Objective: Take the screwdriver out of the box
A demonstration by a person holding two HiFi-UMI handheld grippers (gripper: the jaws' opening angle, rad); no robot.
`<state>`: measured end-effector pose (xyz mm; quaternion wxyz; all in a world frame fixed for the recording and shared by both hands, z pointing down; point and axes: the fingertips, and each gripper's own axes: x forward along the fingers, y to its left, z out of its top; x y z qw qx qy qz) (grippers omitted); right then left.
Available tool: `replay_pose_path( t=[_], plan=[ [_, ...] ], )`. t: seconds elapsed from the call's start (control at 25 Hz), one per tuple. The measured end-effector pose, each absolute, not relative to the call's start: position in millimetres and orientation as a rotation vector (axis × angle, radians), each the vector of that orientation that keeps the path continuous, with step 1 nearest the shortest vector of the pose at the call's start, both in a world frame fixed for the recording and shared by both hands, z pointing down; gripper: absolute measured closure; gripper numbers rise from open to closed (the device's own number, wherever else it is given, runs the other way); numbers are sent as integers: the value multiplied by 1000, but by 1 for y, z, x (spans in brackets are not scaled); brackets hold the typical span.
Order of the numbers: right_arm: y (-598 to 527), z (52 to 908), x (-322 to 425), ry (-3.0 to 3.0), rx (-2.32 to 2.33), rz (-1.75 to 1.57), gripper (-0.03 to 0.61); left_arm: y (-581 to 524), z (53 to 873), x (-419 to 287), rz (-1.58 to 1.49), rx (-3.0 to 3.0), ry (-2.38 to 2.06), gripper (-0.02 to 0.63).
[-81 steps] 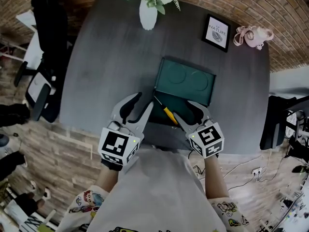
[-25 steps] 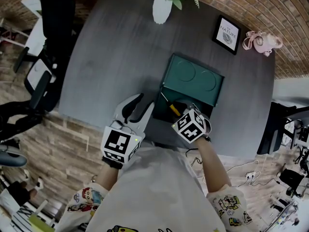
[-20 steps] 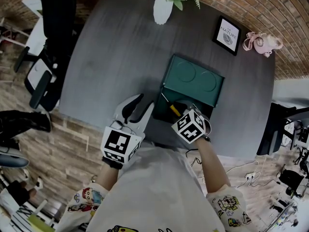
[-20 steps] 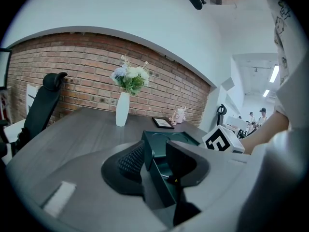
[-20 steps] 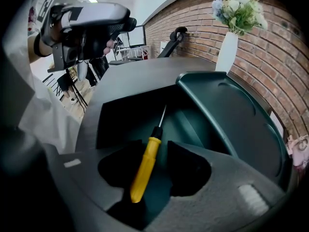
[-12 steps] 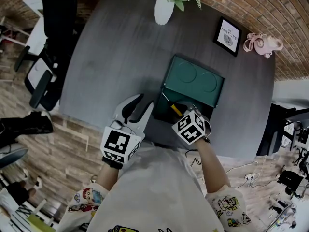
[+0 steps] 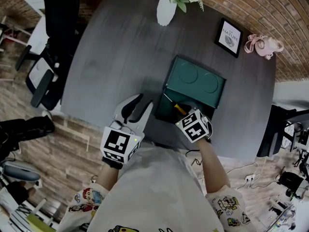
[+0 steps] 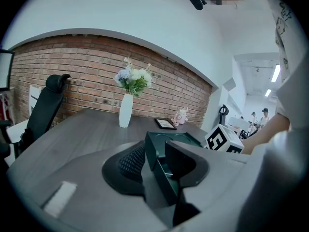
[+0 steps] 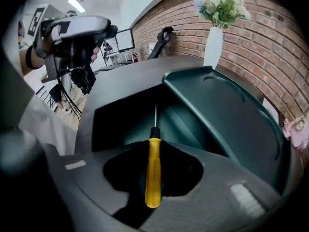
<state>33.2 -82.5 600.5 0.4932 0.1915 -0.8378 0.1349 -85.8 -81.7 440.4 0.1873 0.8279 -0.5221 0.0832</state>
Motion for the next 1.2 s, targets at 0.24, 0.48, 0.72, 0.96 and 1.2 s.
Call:
replay_pose_path(
  t=[0.24,0.48,0.72,0.96,1.2],
  plan=[
    [-84,593,38,-2046,488,320,505,-81,438,-87,234,2335,-1474,494],
    [-82,584,40,-2066,509,317,505,-83,434,-86,236,2347,-1479,506],
    [-87,568,43,-2093,546,282,505,-86,430,-85,233,2369,-1480,518],
    [-92,544,48,-2132,600,251,505,-90,418,-82,236,2410,-1488,526],
    [-99,517,58,-2169,675,265,505,-96,404,-79,226,2443,-1498,531]
  ],
)
